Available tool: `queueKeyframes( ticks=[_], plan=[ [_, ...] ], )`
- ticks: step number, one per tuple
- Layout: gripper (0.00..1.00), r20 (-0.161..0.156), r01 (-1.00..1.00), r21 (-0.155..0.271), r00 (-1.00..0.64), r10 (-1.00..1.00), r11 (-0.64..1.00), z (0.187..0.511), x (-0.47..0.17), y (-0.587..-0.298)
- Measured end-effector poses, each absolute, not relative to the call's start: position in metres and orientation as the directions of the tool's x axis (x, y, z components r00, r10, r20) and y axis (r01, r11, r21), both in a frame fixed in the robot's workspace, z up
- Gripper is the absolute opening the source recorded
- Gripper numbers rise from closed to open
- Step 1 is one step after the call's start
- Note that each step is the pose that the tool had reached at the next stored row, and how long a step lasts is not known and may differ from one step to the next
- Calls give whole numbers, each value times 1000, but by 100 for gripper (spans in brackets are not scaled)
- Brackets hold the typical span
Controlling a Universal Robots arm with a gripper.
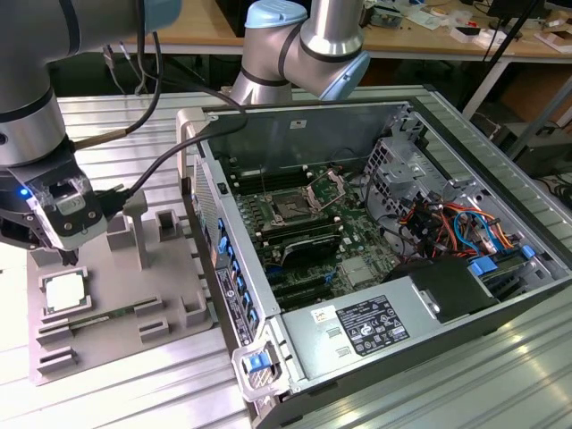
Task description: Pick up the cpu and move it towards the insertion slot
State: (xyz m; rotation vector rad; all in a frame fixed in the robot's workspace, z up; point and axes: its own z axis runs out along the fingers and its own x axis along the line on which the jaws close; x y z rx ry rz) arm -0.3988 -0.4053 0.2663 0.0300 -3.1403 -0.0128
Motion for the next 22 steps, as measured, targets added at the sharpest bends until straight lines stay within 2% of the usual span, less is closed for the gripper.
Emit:
queueKeyframes(
  ticks=[22],
  plan=[
    [11,1,-19,8,-1000,-19,1000,259,-399,-405]
  ],
)
